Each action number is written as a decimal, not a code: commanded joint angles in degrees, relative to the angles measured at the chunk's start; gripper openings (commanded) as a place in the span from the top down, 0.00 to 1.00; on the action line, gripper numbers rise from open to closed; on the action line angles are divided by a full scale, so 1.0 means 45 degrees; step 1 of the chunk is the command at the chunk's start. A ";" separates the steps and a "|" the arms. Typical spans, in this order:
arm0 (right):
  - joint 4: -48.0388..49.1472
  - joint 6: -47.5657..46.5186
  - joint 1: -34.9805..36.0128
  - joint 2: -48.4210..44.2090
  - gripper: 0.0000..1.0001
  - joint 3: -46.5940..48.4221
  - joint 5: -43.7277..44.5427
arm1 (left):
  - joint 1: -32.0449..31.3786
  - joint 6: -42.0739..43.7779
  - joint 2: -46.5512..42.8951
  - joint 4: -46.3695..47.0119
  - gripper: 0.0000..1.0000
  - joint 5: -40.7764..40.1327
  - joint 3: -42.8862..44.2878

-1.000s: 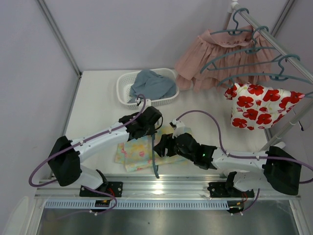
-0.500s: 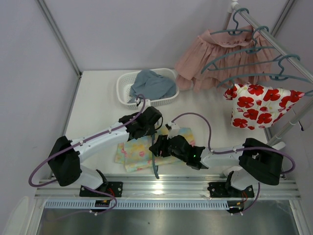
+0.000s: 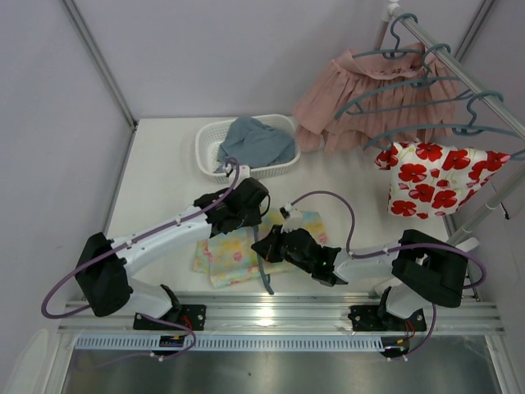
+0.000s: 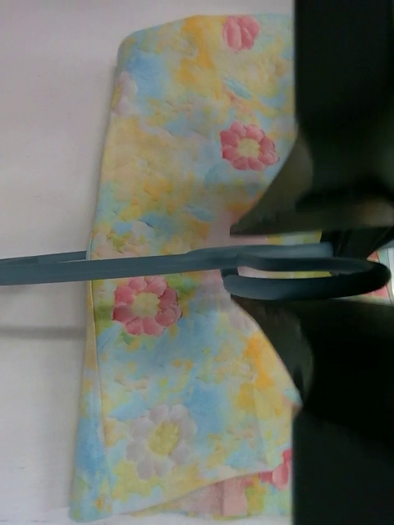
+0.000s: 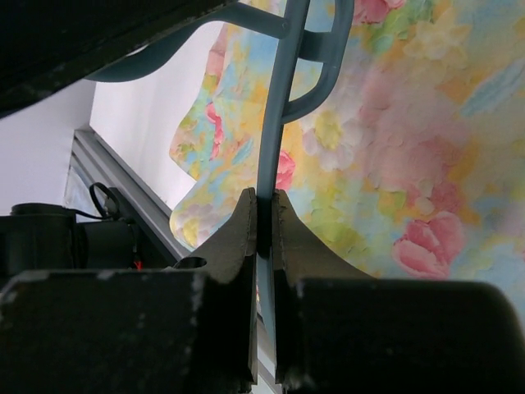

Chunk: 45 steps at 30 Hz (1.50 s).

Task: Place the skirt on the hanger

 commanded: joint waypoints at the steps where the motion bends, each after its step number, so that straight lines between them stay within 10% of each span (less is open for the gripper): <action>1: 0.1276 0.0411 -0.0116 -0.0071 1.00 -0.0447 0.0434 | 0.0007 0.0254 -0.0731 -0.0040 0.54 0.0211 0.0260; 3: 0.1335 0.0588 -0.0272 -0.0051 1.00 -0.0526 0.0395 | 0.0221 0.0468 -0.1334 -0.0274 0.32 0.0425 0.0261; 8: 0.1375 0.0511 -0.0585 -0.0032 1.00 -0.0624 -0.0093 | 0.0572 0.0646 -0.3677 -0.1366 0.16 0.0310 -0.0478; 18: 0.1433 0.0334 -0.0722 -0.0364 1.00 -0.0877 -0.0211 | 0.1101 -0.2282 -0.8700 -0.2951 0.15 0.1226 -0.4596; 45: 0.1863 0.0296 -0.1269 -0.0891 1.00 -0.1249 -0.0992 | 0.1004 -0.5546 -0.7042 -0.0295 0.35 0.2458 -0.8216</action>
